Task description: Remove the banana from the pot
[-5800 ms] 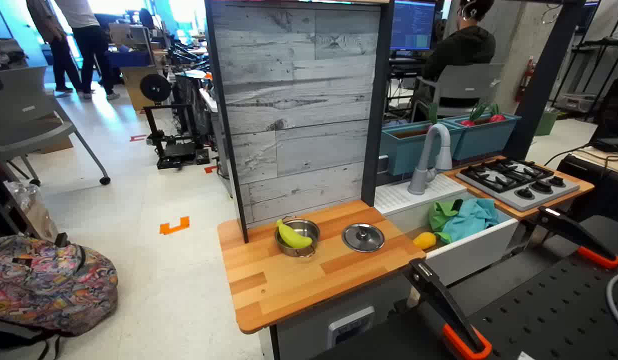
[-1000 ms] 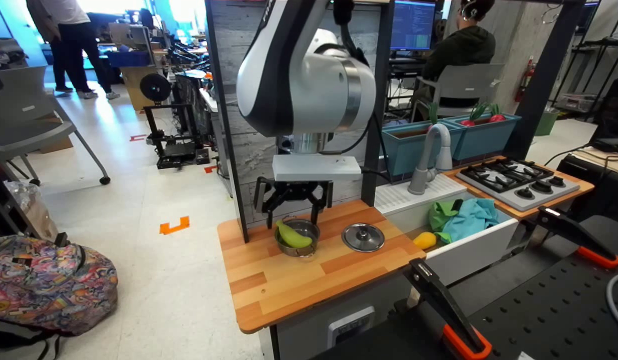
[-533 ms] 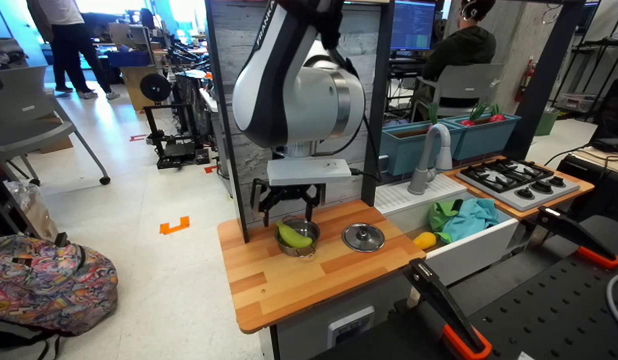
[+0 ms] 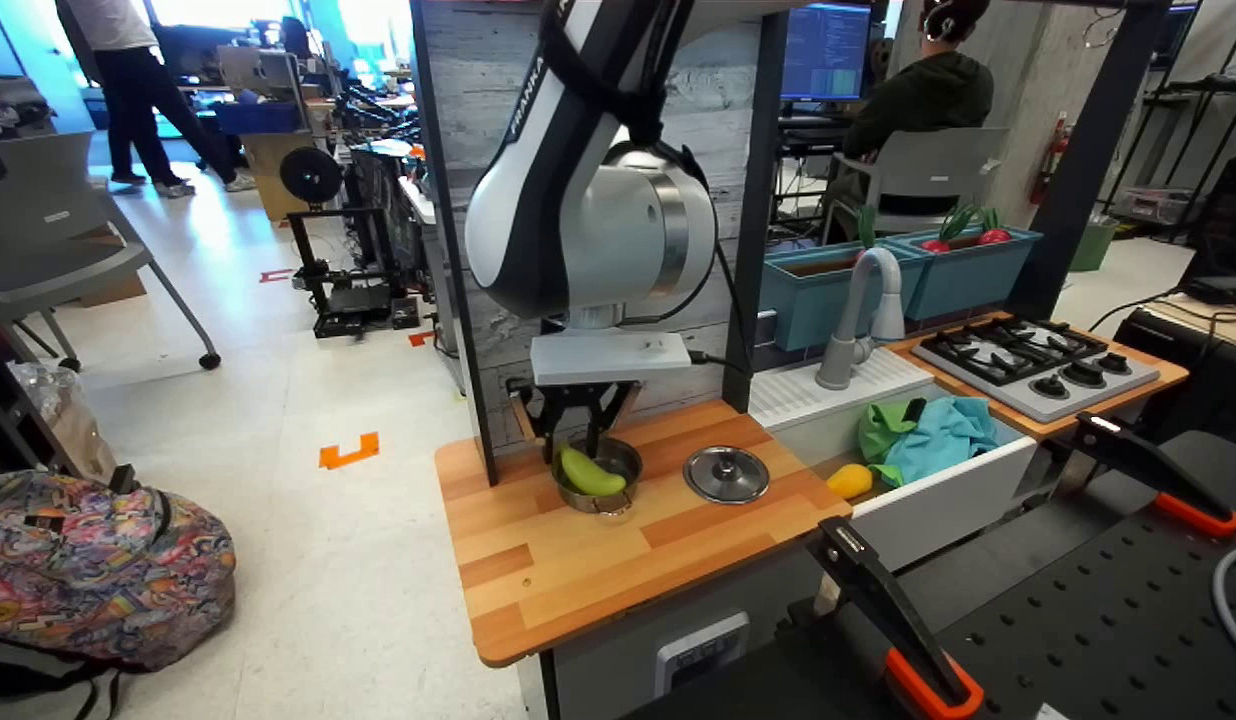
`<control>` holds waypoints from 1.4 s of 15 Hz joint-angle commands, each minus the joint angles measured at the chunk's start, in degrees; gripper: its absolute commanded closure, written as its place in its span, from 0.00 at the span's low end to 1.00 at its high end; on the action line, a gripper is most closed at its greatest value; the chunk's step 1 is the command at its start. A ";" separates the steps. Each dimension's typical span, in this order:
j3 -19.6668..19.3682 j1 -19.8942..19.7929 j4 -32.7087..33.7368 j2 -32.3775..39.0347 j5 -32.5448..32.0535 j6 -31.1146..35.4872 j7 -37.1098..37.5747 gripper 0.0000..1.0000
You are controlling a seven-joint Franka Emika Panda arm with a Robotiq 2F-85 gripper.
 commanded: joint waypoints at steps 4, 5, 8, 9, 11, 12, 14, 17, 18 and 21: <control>-0.72 0.59 3.37 2.24 -1.71 -0.58 1.94 0.99; -0.71 0.59 3.42 2.23 -1.69 -0.74 2.09 0.96; -0.75 0.70 3.38 2.18 -1.74 -0.82 2.36 0.95; -0.74 0.72 3.41 2.20 -1.75 -0.88 2.36 0.97; -0.64 0.83 2.79 1.77 -1.71 -0.46 2.37 0.96; -0.46 0.82 2.12 1.32 -1.68 -0.04 2.18 0.96; -0.32 1.10 -0.47 -0.55 -1.59 1.34 2.16 0.96; 0.20 1.34 -4.40 -3.73 -1.29 3.06 1.83 0.96; 0.16 1.74 -6.34 -5.17 -1.21 4.38 2.10 0.96; 0.82 2.39 -11.06 -8.38 -1.16 8.01 1.40 0.96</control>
